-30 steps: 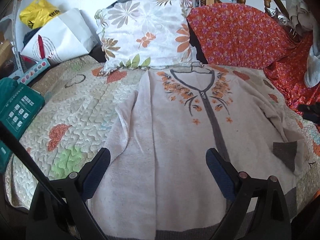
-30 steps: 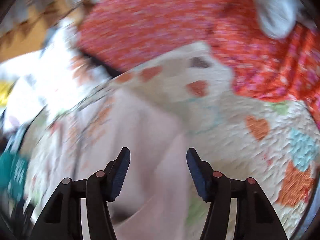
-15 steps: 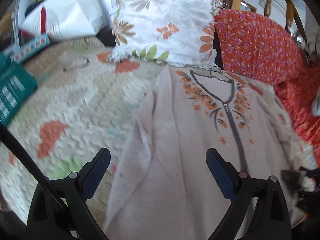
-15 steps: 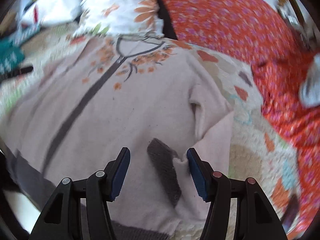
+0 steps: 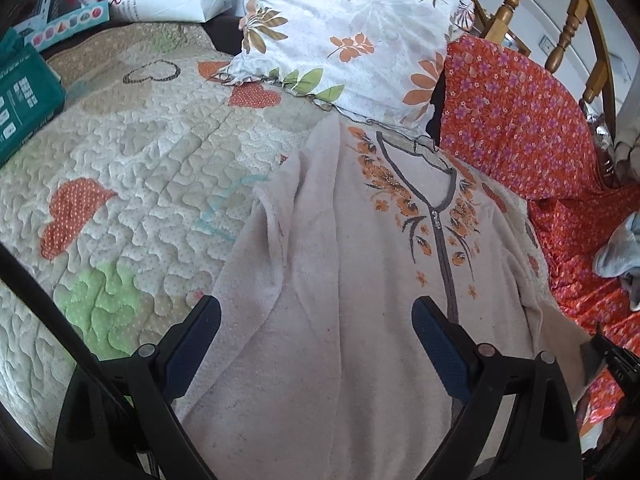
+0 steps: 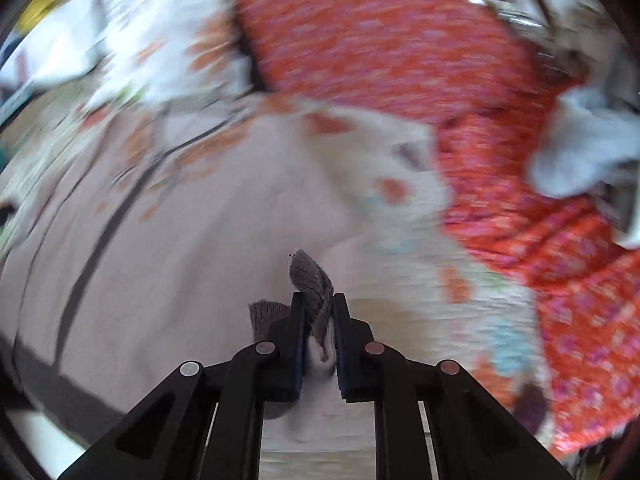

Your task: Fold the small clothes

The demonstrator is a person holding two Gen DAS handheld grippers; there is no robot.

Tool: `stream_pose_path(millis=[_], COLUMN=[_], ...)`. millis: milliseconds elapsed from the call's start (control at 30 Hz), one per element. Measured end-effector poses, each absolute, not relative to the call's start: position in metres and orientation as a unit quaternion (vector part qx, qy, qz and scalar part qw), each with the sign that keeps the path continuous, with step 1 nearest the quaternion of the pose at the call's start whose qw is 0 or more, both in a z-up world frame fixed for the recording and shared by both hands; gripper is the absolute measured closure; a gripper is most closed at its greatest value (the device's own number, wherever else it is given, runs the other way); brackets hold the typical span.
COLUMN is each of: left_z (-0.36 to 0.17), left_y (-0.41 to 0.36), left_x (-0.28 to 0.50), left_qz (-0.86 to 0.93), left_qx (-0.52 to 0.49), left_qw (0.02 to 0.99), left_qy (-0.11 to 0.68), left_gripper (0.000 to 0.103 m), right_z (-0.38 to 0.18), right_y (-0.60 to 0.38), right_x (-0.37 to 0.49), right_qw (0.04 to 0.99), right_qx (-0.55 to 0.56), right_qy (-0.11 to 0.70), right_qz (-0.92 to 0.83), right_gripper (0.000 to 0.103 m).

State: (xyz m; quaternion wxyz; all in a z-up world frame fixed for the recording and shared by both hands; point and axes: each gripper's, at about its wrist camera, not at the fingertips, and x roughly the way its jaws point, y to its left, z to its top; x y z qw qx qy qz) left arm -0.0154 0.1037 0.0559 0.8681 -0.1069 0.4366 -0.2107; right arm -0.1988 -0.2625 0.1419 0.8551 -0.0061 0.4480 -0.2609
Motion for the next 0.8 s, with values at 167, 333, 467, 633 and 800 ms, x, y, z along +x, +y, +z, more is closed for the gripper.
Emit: stream_pose_path(millis=[167,333,467,633,800], left_z=[0.058,0.06,0.062,0.056,0.042], left_y=[0.101,0.106,0.133,0.189,0.217], left_x=[-0.018,-0.018,-0.007,0.01,0.014], left_qz=[-0.21,-0.2,-0.179,-0.123,-0.098], left_qx=[-0.108,-0.105,-0.14,-0.198,-0.21], left_qw=[0.87,0.878,0.877,0.873,0.863], left_qy=[0.432,0.423,0.423,0.428,0.449], left_gripper=[0.007,0.007,0.007,0.007,0.007], right_z=[0.154,0.137,0.143,0.135,0.099], right_y=[-0.343,-0.403,-0.399,-0.356,-0.31], right_x=[-0.236,-0.252,-0.264,-0.241,-0.196], right_qw=[0.811,0.742,0.755,0.8,0.822], right_qx=[-0.012,-0.008,0.059,0.107,0.095], right_qy=[0.437,0.463,0.435,0.418,0.446], right_qz=[-0.388,-0.484,-0.487,-0.417,-0.341], right_gripper=[0.09,0.082,0.048,0.039,0.039])
